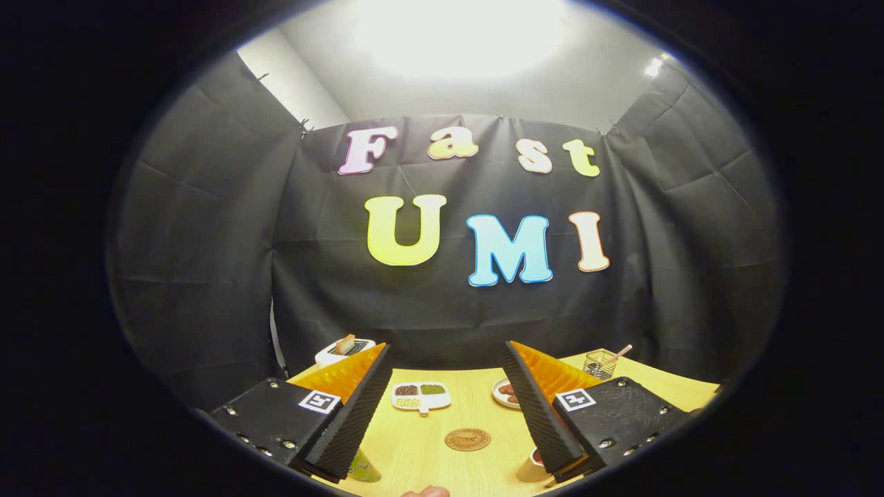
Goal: Take the bottle from table, then pour the juice into the cup, finally place the bottle on the coaster
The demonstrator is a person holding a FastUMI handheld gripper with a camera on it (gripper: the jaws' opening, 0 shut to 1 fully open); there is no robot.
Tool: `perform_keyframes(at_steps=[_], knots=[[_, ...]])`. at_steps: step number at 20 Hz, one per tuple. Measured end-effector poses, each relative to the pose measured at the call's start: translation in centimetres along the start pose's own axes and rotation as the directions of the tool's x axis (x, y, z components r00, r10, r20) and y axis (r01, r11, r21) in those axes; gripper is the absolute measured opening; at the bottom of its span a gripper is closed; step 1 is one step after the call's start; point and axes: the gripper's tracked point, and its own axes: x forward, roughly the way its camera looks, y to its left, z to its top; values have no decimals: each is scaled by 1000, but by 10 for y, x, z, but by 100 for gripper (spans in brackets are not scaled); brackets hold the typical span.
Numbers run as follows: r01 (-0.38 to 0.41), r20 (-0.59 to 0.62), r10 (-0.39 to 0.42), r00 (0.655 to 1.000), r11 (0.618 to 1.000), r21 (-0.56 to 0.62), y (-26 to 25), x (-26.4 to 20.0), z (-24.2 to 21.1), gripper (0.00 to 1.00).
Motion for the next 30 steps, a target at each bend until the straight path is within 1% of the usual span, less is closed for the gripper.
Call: perform_keyframes(at_steps=[3, 11, 15, 21, 30], knots=[[-27, -6, 27, 1000, 1000, -7, 18, 1, -7, 98], [-112, -53, 111, 992, 994, -12, 76, 0, -46, 98], [-139, -85, 139, 987, 990, 3, 99, -1, -67, 98], [-161, -157, 161, 974, 987, 13, 123, -4, -102, 98], [-158, -276, 156, 948, 987, 16, 144, -8, -161, 98]])
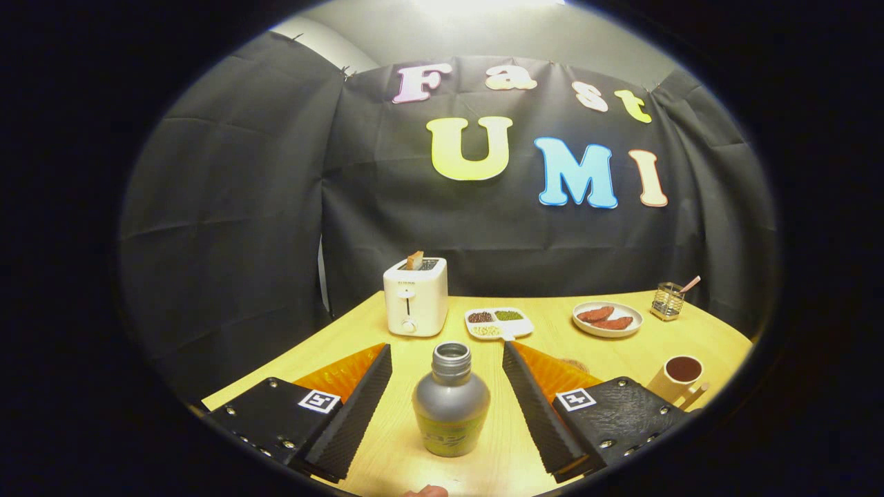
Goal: Take the bottle from table, then pour the juice into the cup, finally place the bottle on the coaster
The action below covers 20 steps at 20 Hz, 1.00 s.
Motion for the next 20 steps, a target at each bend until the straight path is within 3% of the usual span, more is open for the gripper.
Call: perform_keyframes(at_steps=[20], knots=[[70, -205, -63, 977, 997, 30, 3, 21, -93, 99]])
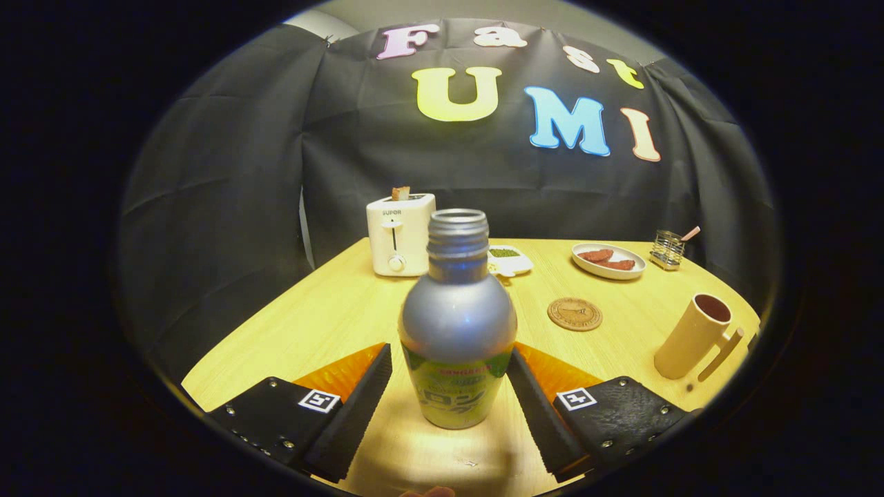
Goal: Take the bottle from table, then pour the juice into the cup, finally place the bottle on the coaster
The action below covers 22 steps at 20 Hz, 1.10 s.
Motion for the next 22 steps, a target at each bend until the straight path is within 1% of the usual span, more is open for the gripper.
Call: perform_keyframes(at_steps=[3, 10, 12, 13, 15, 19, 22], knots=[[9, -32, -8, 999, 1000, 10, 1, 2, -14, 99], [14, -77, -17, 997, 999, -31, 1, 5, -28, 99], [13, -91, -17, 996, 999, -39, 0, 5, -31, 97], [12, -92, -16, 996, 999, -40, -1, 6, -32, 90], [3, -92, -6, 996, 999, -36, -1, 5, -31, 81], [-53, -113, 51, 992, 999, -14, 3, 7, -27, 77], [-101, -105, 102, 989, 995, 18, 7, 5, -13, 75]])
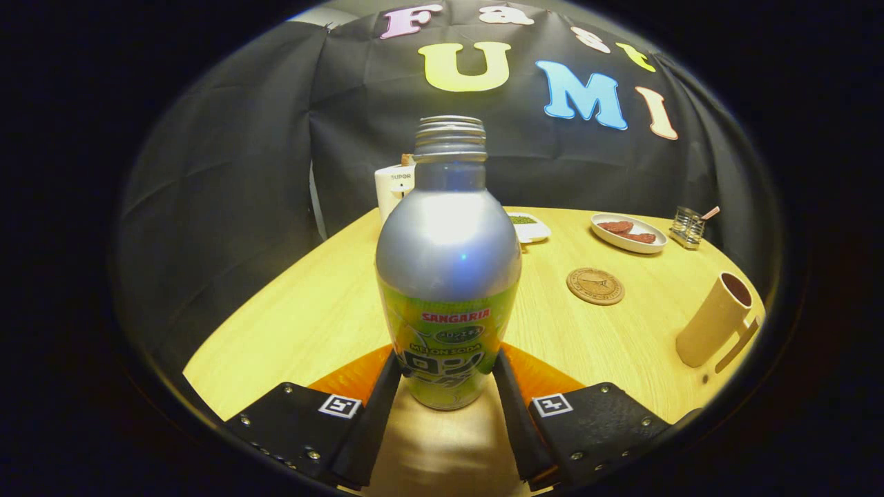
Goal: Take the bottle from table, then pour the juice into the cup, finally place the bottle on the coaster
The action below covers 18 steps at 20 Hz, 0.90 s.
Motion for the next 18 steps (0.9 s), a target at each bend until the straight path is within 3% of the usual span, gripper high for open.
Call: perform_keyframes(at_steps=[11, 18], knots=[[26, 87, -42, 995, 984, 175, -37, -12, 56, 75], [4, 114, -53, 992, 920, 392, -70, -25, 68, 75]])
